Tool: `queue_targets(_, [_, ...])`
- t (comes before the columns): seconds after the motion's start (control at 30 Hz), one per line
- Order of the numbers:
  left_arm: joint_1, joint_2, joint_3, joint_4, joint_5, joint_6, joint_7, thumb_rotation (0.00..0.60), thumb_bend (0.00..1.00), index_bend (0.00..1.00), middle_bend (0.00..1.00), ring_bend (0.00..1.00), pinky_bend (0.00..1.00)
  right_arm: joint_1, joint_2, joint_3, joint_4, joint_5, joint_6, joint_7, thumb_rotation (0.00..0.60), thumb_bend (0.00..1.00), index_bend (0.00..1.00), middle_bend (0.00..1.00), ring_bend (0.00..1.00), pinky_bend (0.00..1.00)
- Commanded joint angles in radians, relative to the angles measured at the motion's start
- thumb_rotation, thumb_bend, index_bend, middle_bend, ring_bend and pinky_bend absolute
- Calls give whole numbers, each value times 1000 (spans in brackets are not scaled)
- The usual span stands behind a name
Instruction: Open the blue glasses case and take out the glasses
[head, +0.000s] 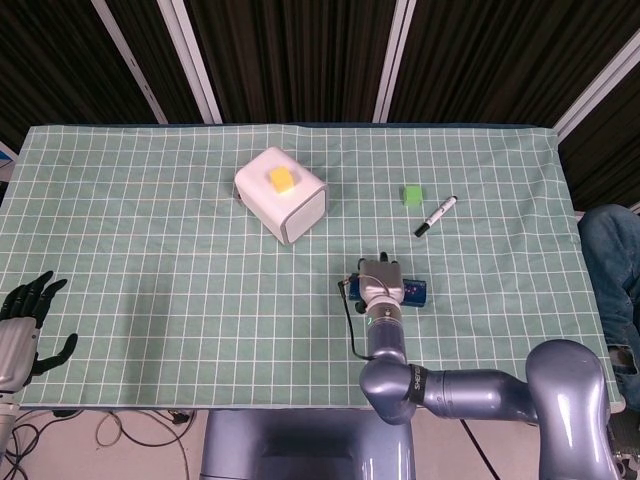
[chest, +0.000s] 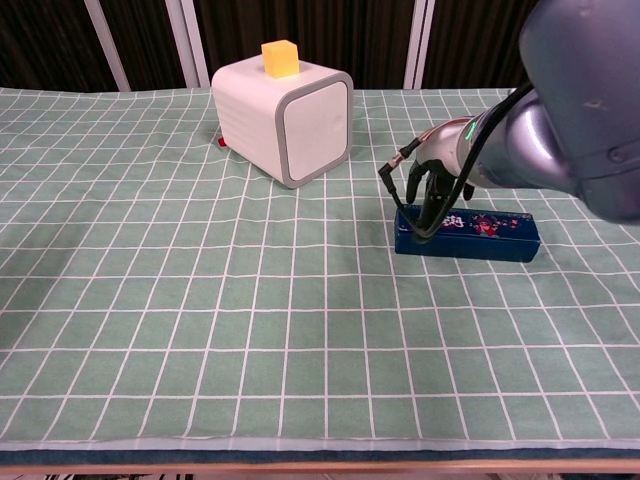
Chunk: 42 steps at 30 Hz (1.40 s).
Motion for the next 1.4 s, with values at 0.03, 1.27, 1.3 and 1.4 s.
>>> queue_targets(0.03, [0, 0, -1, 0, -2, -1, 0, 600, 356, 92, 0, 0, 0, -3, 0, 5, -5, 0, -2, -2, 600, 373, 232, 303, 43, 185])
queue_targets(1.27, [0, -1, -4, -3, -14, 1, 5, 600, 356, 97, 0, 0, 0, -48, -2, -5, -10, -58, -14, -10, 600, 383, 297, 299, 52, 185])
queue_targets(1.3, [0, -1, -4, -4, -15, 0, 5, 600, 356, 97, 0, 0, 0, -49, -2, -5, -9, -59, -14, -10, 600, 383, 299, 300, 55, 185])
queue_targets(1.4, [-1, -1, -4, -4, -16, -2, 6, 600, 357, 97, 0, 0, 0, -50, -4, -6, -6, -59, -15, -12, 600, 386, 306, 305, 59, 185])
